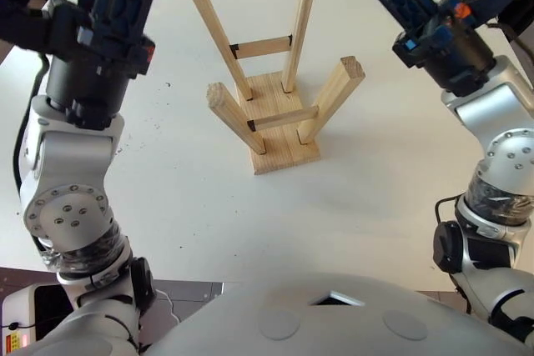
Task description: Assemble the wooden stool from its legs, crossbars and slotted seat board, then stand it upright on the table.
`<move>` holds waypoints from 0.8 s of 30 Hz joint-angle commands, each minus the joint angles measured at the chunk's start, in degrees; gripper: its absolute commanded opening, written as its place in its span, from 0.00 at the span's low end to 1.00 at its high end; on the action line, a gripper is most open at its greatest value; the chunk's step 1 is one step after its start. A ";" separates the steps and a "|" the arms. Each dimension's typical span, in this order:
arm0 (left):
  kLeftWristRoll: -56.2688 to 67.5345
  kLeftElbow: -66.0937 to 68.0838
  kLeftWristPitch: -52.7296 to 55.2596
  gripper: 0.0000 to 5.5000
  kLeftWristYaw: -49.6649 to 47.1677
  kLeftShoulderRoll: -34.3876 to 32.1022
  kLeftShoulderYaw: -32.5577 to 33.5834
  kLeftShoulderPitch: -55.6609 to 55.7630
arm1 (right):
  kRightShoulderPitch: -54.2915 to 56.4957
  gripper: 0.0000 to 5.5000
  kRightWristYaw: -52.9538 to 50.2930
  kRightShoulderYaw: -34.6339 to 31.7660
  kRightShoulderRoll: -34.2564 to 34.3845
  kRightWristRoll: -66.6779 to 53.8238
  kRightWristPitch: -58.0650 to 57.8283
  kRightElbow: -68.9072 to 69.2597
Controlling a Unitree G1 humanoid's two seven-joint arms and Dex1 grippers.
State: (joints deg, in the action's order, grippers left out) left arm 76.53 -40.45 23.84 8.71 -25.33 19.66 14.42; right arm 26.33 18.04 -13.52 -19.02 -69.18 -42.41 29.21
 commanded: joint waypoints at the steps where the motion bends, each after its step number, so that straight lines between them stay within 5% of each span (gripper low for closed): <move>1: -0.46 2.04 2.93 0.38 -4.74 -1.91 -3.35 4.52 | 3.04 0.00 -3.63 4.17 0.11 4.91 1.01 1.86; 13: 4.23 -1.24 4.93 0.00 -5.97 -2.55 -7.13 3.51 | 1.33 0.00 0.05 9.45 -0.97 17.16 4.41 -0.38; 24: -1.67 -1.53 2.51 0.00 -6.57 0.83 -11.09 7.65 | 9.35 0.00 1.10 6.28 1.08 13.75 5.31 -3.59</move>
State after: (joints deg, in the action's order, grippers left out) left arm 74.59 -41.36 27.76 2.46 -24.35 7.59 18.48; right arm 29.94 19.77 -4.20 -18.56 -51.90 -38.20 25.62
